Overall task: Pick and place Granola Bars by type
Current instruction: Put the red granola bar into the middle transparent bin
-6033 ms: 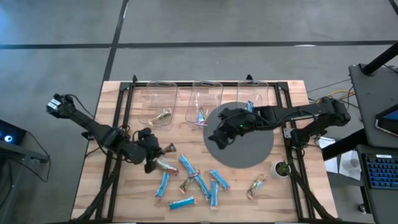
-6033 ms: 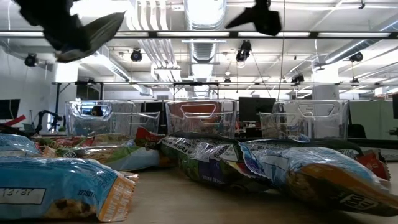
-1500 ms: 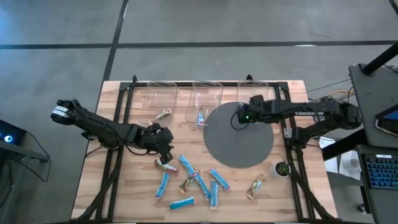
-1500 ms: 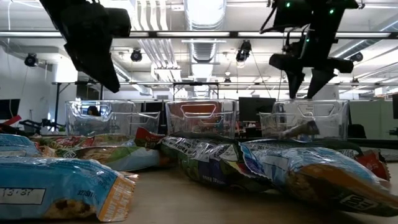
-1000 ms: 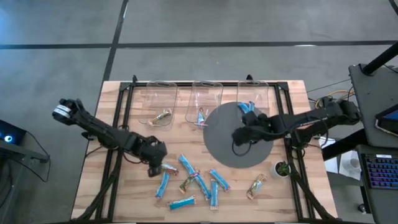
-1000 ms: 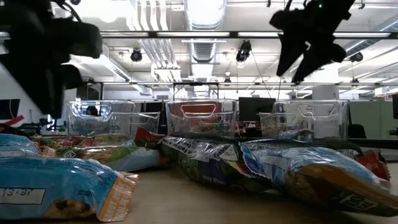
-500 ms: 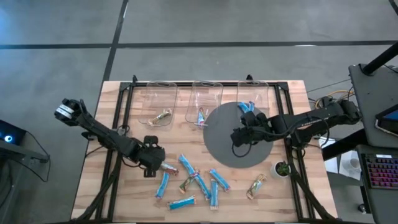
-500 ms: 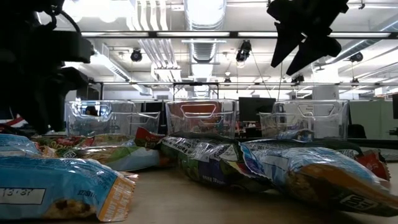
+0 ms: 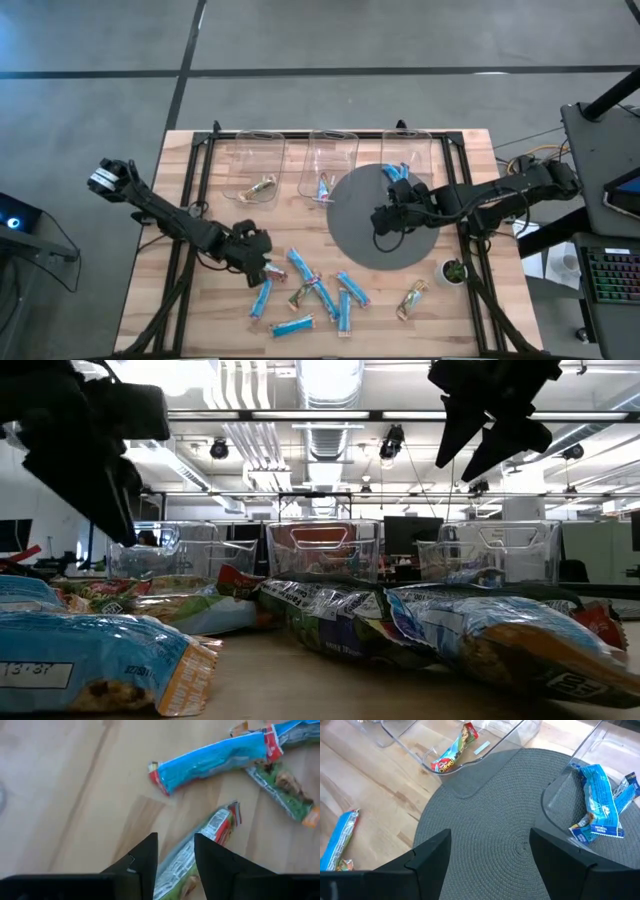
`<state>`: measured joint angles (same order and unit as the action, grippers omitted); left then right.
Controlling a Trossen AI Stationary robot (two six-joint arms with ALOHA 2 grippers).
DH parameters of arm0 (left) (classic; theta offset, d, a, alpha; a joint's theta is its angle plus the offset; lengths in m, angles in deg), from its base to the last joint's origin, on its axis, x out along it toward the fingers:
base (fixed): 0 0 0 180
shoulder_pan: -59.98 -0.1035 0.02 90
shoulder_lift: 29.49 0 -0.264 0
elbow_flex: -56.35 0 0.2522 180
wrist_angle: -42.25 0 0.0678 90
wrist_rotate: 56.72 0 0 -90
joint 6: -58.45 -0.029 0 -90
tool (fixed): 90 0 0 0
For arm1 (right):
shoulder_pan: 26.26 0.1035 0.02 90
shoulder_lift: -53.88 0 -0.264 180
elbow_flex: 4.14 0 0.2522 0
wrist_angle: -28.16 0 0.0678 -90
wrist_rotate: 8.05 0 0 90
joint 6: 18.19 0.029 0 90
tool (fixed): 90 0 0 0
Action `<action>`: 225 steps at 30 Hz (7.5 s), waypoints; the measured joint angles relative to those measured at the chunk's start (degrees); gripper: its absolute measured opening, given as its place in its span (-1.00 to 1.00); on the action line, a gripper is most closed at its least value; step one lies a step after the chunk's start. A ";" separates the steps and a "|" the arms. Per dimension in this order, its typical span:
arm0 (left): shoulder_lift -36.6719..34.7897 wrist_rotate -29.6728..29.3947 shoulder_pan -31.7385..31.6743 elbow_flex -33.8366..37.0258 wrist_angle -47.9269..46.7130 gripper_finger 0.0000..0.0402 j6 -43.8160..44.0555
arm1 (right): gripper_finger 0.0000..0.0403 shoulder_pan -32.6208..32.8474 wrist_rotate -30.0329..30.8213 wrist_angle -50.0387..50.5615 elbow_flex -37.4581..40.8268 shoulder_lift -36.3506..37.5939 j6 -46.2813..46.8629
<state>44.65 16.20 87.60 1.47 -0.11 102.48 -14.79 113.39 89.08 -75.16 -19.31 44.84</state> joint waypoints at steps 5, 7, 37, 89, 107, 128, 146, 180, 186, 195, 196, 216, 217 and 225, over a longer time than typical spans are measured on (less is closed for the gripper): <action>-0.48 3.53 0.20 2.39 3.04 -0.45 1.05 | 0.29 -0.11 0.12 0.01 0.00 0.00 -0.46; -0.59 4.10 0.25 3.01 4.53 -0.45 0.95 | 0.29 -0.11 0.25 0.02 0.00 0.00 -0.46; -1.21 1.12 3.15 3.30 -3.38 -0.04 -6.71 | 0.29 -0.16 0.36 0.28 0.13 0.00 -0.66; -5.56 1.44 -1.19 2.74 3.04 -0.70 -5.41 | 0.29 -0.97 -1.31 -1.05 0.17 -0.02 1.53; -4.77 7.02 -19.57 -2.50 18.11 -0.70 -11.67 | 0.29 -3.50 -21.02 -31.04 -2.67 -9.37 -16.78; 4.37 10.35 -22.86 -8.78 25.56 -0.70 -16.72 | 0.29 -5.46 -21.04 -31.57 -6.80 -13.53 -19.74; 4.35 8.69 -23.55 -9.11 26.09 -0.70 -17.40 | -0.44 -6.81 -19.67 -31.90 -6.84 -13.52 -19.17; 0.54 -10.38 -22.44 -7.60 -15.61 -0.70 -6.33 | 0.19 -20.94 -10.69 -30.40 -10.15 -22.29 -23.43; 0.29 -10.12 -20.20 -12.03 -16.29 -0.70 -12.05 | 0.50 -20.88 -10.47 -29.10 -12.49 -22.35 -26.78; -0.16 -7.77 -19.10 -14.76 -22.11 -0.70 -14.25 | 0.62 -19.90 -11.97 -24.25 -13.87 -18.53 -30.25; -0.16 -6.47 -19.05 -14.58 -22.70 -0.70 -13.48 | 0.62 -19.58 -11.97 -24.17 -13.84 -18.10 -30.25; 0.68 2.28 7.68 -13.04 -22.14 -0.22 38.85 | 0.62 -10.19 -11.96 -18.59 -13.53 -16.87 -29.76; 1.05 2.91 8.75 -12.79 -21.50 -0.17 42.13 | 0.62 -9.90 -11.95 -18.58 -13.48 -16.87 -29.75; 8.20 4.13 18.67 -12.40 -6.53 -0.10 48.41 | 0.62 -7.69 -11.95 -16.53 -13.09 -16.87 -28.82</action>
<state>52.85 20.33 106.27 -10.93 -6.63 150.89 -22.48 101.44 72.55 -88.25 -36.18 16.02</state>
